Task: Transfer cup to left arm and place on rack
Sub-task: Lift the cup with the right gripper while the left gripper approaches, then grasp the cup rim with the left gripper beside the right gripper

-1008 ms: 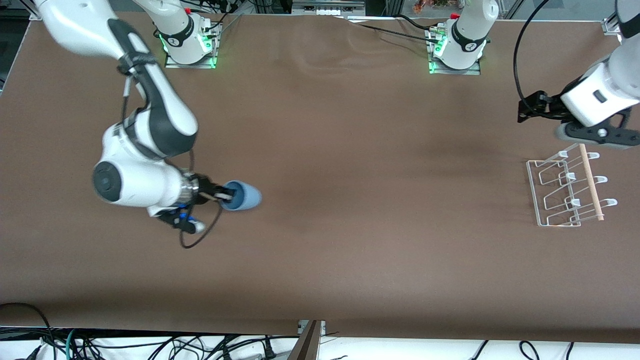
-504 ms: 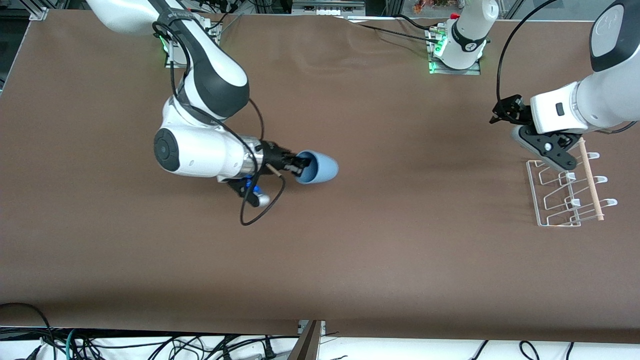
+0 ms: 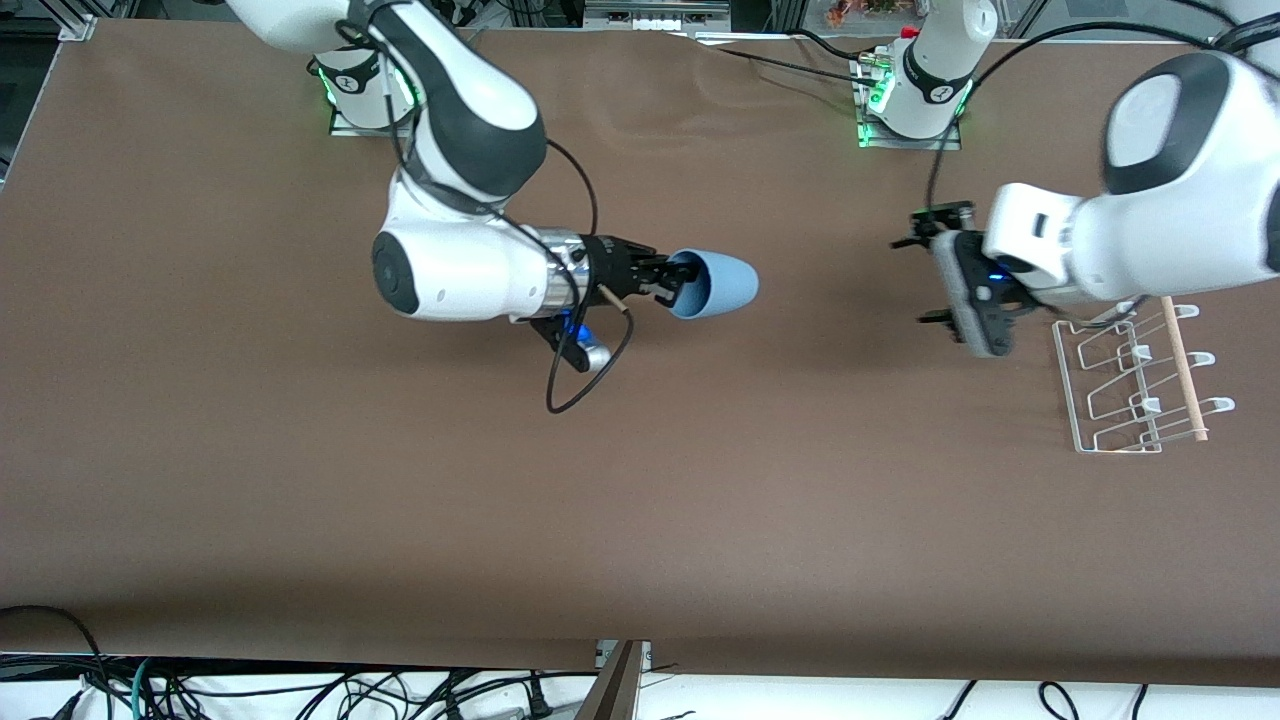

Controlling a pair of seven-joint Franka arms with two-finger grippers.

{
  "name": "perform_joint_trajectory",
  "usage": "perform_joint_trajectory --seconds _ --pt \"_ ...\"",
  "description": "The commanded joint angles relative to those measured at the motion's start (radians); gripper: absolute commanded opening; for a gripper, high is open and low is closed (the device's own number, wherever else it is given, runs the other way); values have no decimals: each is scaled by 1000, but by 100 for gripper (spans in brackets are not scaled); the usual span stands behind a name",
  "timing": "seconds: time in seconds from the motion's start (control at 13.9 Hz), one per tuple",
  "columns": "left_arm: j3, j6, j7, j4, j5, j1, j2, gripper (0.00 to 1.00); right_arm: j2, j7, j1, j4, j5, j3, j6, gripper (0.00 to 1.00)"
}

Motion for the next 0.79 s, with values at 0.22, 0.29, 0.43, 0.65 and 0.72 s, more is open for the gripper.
perform_joint_trajectory --seconds 0.22,0.29,0.43,0.65,0.72 --pt "-107 124 175 -37 -167 0 54 100 9 27 24 33 21 -3 38 0" --pt "-137 200 185 -81 -190 0 40 100 9 27 24 33 21 -3 40 0" --pt "-191 306 193 -134 -193 9 23 100 10 26 24 34 21 -3 41 0" --pt "-199 348 193 -135 -215 -2 25 100 12 26 24 34 21 -3 42 0" --pt "-214 359 196 -134 -218 0 26 91 12 27 24 34 21 -3 42 0"
